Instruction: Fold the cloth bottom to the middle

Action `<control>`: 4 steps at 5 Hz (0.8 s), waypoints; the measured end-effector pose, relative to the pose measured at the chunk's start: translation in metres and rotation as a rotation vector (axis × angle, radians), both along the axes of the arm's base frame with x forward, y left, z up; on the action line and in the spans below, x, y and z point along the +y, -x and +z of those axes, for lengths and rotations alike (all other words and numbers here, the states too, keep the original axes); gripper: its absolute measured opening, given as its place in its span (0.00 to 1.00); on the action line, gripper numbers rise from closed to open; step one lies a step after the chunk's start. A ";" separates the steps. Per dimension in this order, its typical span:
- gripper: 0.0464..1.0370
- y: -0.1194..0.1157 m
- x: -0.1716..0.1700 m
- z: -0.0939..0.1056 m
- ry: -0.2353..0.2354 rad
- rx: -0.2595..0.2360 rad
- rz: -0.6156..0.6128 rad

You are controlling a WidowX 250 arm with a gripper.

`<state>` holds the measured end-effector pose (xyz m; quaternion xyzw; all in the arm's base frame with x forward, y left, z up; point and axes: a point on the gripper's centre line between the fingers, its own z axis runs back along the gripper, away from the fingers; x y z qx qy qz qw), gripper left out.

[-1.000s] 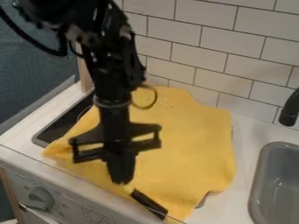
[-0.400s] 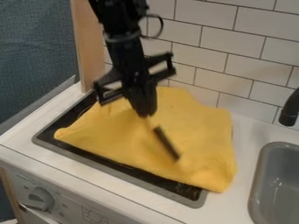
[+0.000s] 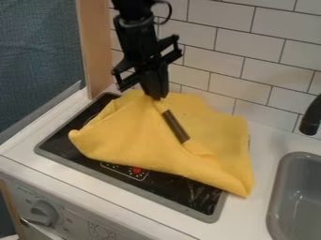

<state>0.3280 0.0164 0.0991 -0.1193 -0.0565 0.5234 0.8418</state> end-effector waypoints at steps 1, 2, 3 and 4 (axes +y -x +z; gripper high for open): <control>0.00 -0.013 0.004 -0.024 -0.001 0.059 0.016; 0.00 -0.012 0.008 -0.051 0.001 0.134 0.029; 0.02 -0.011 0.019 -0.067 0.015 0.164 0.061; 0.17 -0.013 0.022 -0.070 0.031 0.165 0.045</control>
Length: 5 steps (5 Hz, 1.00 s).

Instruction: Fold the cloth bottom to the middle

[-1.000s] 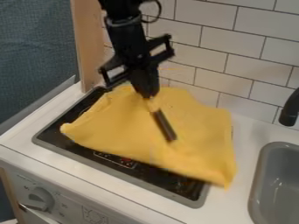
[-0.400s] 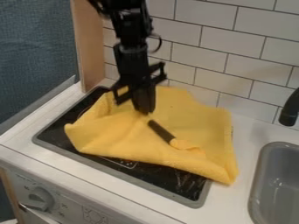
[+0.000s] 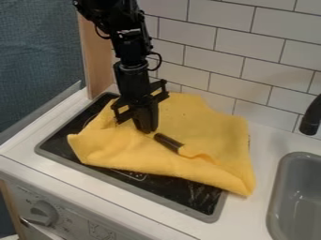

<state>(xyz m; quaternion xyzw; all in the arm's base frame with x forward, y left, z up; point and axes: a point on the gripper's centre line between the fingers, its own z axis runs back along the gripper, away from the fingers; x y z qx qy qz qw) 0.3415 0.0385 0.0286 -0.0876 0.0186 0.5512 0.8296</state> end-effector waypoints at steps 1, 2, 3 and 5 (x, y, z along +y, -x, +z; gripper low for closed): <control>0.42 0.001 0.000 0.000 0.000 0.004 -0.013; 0.72 0.003 0.000 0.002 0.000 0.024 -0.032; 0.97 0.003 0.002 0.007 -0.012 0.033 -0.048; 0.96 -0.002 0.002 0.046 -0.030 -0.055 -0.062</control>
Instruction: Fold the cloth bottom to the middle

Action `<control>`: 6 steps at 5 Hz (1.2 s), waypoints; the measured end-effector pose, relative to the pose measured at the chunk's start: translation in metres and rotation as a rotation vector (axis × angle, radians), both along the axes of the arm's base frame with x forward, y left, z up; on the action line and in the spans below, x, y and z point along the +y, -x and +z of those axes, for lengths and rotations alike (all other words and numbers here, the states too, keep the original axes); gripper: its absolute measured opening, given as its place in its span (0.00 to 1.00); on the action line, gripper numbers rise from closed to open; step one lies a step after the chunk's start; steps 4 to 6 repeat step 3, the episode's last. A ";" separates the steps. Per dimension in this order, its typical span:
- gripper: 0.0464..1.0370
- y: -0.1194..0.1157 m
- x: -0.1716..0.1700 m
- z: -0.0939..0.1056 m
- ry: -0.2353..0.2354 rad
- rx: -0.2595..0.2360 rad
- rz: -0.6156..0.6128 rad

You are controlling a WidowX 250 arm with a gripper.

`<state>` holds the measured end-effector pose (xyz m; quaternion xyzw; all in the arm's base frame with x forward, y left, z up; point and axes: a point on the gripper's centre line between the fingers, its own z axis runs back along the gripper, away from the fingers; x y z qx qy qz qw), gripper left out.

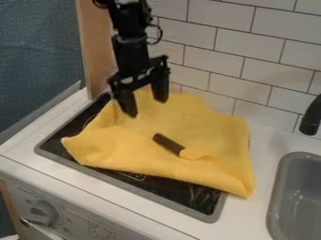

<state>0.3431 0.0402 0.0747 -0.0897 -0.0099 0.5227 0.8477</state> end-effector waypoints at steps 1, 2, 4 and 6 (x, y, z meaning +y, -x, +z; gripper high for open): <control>0.96 0.001 -0.002 0.019 -0.016 -0.039 -0.014; 0.96 0.007 -0.004 0.033 -0.029 -0.075 -0.017; 0.96 0.007 -0.004 0.035 -0.034 -0.078 -0.019; 0.96 0.007 -0.004 0.035 -0.034 -0.078 -0.019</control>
